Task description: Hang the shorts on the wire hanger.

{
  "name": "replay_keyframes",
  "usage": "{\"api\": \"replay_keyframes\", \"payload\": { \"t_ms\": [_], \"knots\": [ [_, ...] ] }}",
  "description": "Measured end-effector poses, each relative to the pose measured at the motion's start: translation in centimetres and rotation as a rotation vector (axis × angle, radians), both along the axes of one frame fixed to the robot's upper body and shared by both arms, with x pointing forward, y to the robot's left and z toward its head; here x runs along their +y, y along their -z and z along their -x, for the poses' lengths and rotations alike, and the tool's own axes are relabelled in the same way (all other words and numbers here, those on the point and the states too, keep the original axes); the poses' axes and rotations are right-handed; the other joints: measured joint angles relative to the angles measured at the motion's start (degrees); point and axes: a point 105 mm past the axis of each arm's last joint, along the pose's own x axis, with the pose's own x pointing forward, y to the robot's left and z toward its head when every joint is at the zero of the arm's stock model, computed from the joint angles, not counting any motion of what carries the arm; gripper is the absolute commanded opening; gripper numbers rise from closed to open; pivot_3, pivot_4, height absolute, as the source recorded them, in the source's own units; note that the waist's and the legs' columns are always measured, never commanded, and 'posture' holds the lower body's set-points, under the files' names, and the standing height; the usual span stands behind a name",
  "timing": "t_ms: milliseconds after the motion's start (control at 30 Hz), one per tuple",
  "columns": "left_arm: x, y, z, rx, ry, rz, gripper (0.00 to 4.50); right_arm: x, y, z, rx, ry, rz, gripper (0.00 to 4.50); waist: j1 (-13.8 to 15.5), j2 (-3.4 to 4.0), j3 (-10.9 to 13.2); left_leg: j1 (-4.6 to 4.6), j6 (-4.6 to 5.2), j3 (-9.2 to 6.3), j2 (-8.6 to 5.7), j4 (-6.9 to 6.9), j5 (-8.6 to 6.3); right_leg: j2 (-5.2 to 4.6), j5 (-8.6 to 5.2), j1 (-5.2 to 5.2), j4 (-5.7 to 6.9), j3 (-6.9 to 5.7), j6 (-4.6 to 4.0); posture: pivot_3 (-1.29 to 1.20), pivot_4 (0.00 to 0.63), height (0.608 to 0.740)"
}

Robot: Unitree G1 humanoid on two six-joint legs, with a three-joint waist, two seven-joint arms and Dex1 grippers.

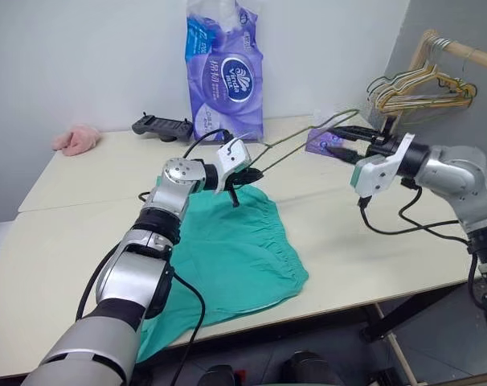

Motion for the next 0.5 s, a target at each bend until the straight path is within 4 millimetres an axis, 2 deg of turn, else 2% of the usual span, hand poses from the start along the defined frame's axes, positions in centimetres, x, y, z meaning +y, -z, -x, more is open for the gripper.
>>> {"api": "replay_keyframes", "payload": {
  "t_ms": [167, 367, 500],
  "knots": [
    [2.2, -0.2, -1.0, -0.15, -0.095, -0.125, 0.0, -1.5, 0.3, 0.5, 0.055, 0.088, -0.022, 4.48, 0.1, 0.0, 0.0, 0.01, -0.01, -0.04, 0.01, -0.01, 0.0, -0.02, 0.0, -0.01, 0.02, -0.03, 0.0, -0.08, 0.0, 0.74],
    [2.3, 0.5, -1.0, -0.244, -0.079, -0.249, 0.0, -2.2, -0.8, -1.0, 0.095, 0.251, -0.046, 4.48, 0.15, 0.0, 0.0, 0.01, -0.01, -0.04, 0.0, 0.0, 0.0, -0.03, 0.0, -0.02, 0.02, -0.07, 0.0, -0.09, 0.003, 0.74],
    [2.2, 0.5, -1.0, -0.282, -0.07, -0.277, 0.0, -0.9, -0.8, -2.0, 0.111, 0.284, -0.042, 4.48, 0.12, 0.0, 0.0, -0.01, -0.01, -0.07, 0.02, -0.01, 0.0, -0.02, 0.0, -0.07, 0.03, -0.11, 0.0, -0.08, 0.001, 0.74]
  ]
}}
